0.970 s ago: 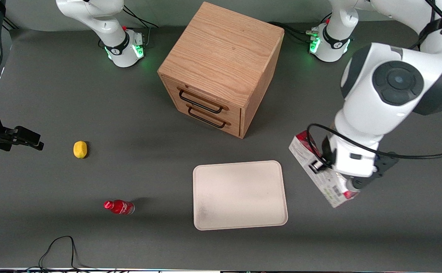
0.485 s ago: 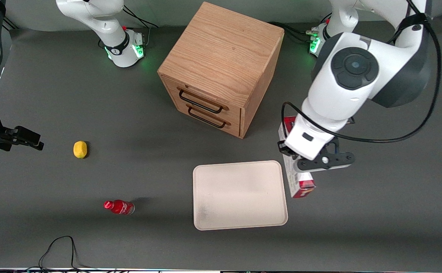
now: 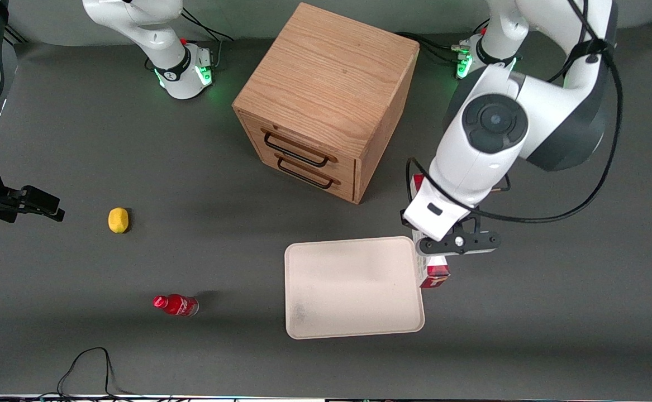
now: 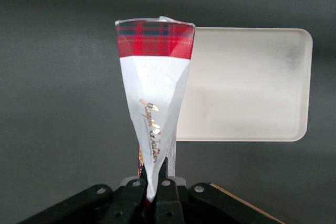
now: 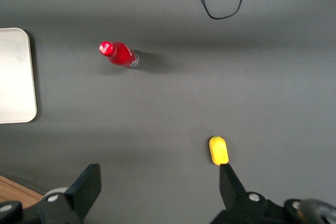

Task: Place red cookie box on tray
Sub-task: 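Lift the cookie box and carry it over the cream tray, then lower the cookie box onto the tray and open the left gripper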

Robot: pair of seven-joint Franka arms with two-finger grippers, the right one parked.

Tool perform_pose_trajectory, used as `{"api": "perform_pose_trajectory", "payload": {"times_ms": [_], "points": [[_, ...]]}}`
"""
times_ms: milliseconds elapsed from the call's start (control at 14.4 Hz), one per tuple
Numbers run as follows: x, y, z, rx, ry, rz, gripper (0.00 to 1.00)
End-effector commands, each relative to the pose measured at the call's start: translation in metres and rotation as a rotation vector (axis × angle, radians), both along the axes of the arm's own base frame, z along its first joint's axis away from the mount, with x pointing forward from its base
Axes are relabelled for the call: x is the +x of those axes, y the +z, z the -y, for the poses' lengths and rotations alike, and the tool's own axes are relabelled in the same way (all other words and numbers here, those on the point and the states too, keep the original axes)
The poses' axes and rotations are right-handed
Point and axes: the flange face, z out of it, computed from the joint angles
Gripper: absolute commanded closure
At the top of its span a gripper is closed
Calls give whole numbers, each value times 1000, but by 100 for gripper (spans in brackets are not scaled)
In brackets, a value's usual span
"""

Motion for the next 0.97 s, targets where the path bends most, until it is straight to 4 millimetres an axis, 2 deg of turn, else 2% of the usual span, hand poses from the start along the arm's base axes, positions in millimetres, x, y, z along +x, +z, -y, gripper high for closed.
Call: {"api": "perform_pose_trajectory", "payload": {"times_ms": [0,277,623,762,900], "points": [[16,-33,4,-2,-13,18,100],[35,-102,14,-15,-16,23,100],[38,-178,12,-23,-11,31,100],[38,-202,6,-21,-7,31,100],[37,-216,3,-24,-5,32,100]]}}
